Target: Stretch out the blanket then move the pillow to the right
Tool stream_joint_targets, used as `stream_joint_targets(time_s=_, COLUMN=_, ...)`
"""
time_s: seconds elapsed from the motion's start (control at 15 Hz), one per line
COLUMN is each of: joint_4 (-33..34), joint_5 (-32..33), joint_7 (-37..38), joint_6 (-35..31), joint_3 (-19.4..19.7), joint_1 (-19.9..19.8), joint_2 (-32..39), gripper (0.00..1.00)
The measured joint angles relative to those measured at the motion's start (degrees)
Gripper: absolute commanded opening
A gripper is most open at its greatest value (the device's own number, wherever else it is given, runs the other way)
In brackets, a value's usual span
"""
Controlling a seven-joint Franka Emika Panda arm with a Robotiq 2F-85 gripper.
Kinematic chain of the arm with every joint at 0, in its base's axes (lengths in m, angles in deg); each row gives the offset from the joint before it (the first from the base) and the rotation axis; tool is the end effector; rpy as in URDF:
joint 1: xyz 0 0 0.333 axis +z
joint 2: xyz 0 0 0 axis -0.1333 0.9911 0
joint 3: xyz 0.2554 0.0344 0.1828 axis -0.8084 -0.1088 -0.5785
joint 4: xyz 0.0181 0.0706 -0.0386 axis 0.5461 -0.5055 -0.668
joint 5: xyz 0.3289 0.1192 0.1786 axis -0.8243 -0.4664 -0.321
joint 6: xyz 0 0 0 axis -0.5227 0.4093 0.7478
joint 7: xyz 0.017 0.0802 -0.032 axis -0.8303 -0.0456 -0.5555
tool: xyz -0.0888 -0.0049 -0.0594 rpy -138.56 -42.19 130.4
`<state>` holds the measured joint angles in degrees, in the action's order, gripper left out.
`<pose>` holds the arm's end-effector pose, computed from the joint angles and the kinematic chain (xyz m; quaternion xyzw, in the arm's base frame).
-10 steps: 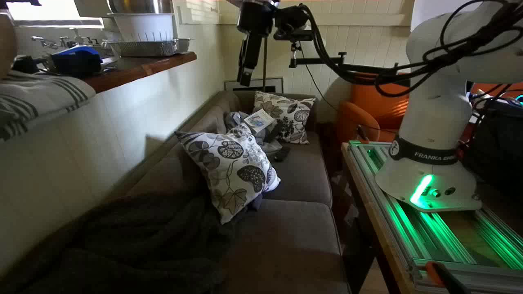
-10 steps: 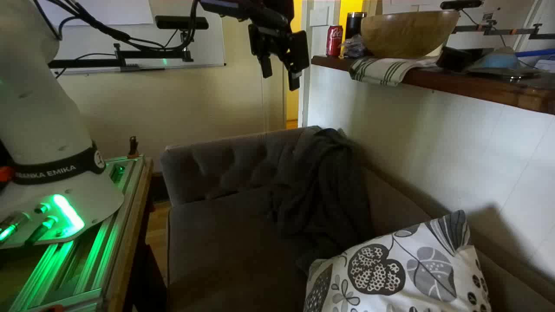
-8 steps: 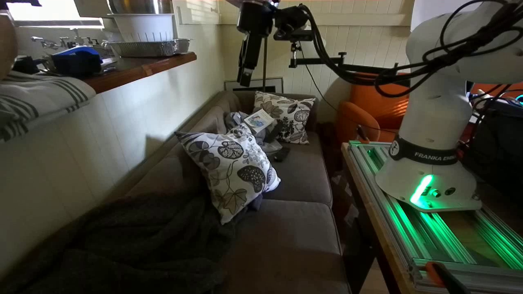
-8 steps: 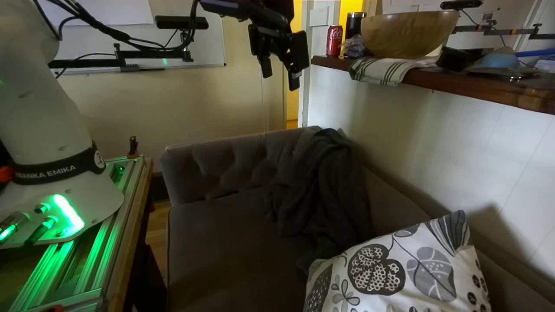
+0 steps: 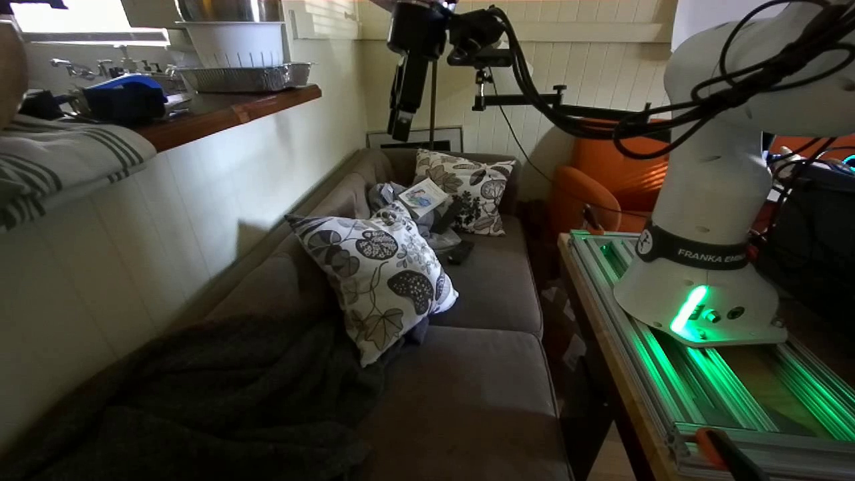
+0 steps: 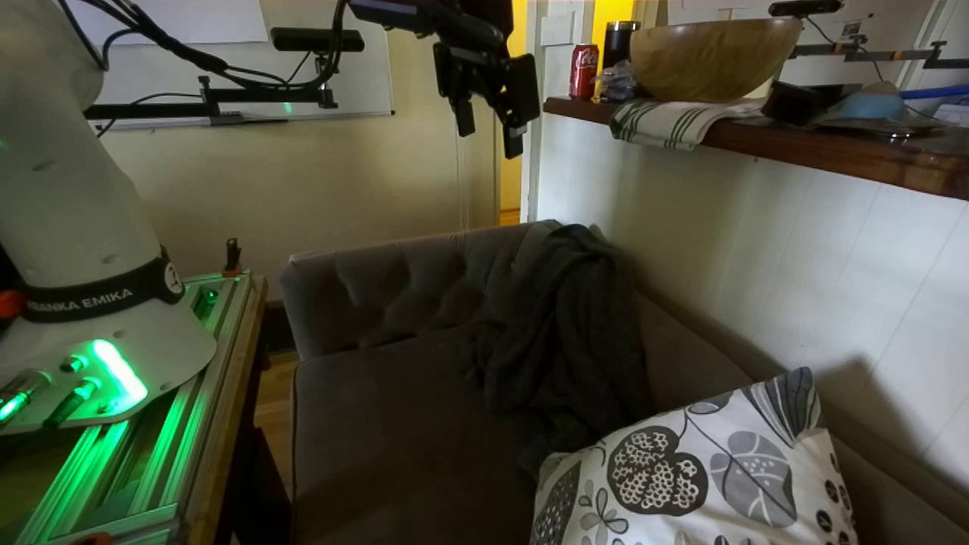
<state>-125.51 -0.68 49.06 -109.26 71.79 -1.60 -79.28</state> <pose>0.4026 -0.0727 0.3978 -0.9814 -0.1331 -0.1158 0.0763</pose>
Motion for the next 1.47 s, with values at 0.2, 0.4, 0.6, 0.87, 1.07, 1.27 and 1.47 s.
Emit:
stream_joint_targets(time_s=0.2, joint_4=-0.02, joint_5=-4.70, joint_7=-4.71, joint_6=-4.85, joint_3=-0.05, joint_1=2.76, joint_2=3.34, gripper=1.00)
stream_joint_targets(time_s=0.4, joint_4=0.11, joint_5=-14.99, joint_7=-14.20, joint_6=-13.57, joint_3=-0.09, joint_1=8.32, joint_2=10.73, gripper=1.00)
stream_joint_targets(time_s=0.6, joint_4=2.95, joint_5=-26.65, joint_7=-27.11, joint_6=-23.21, joint_3=1.42, joint_1=15.59, joint_2=20.40, gripper=1.00)
stream_joint_targets(time_s=0.87, joint_4=13.15, joint_5=-37.56, joint_7=-43.37, joint_6=-28.99, joint_3=0.98, joint_1=17.86, joint_2=31.57, gripper=1.00)
stream_joint_targets(time_s=1.07, joint_4=20.49, joint_5=-41.17, joint_7=-51.56, joint_6=-31.03, joint_3=0.14, joint_1=15.49, joint_2=38.31, gripper=1.00)
stream_joint_targets(time_s=1.27, joint_4=22.22, joint_5=-41.34, joint_7=-52.48, joint_6=-31.10, joint_3=0.01, joint_1=15.06, joint_2=40.31, gripper=1.00)
stream_joint_targets(time_s=1.47, joint_4=22.41, joint_5=-41.34, joint_7=-52.73, joint_6=-31.46, joint_3=-0.07, joint_1=14.82, joint_2=40.82, gripper=1.00)
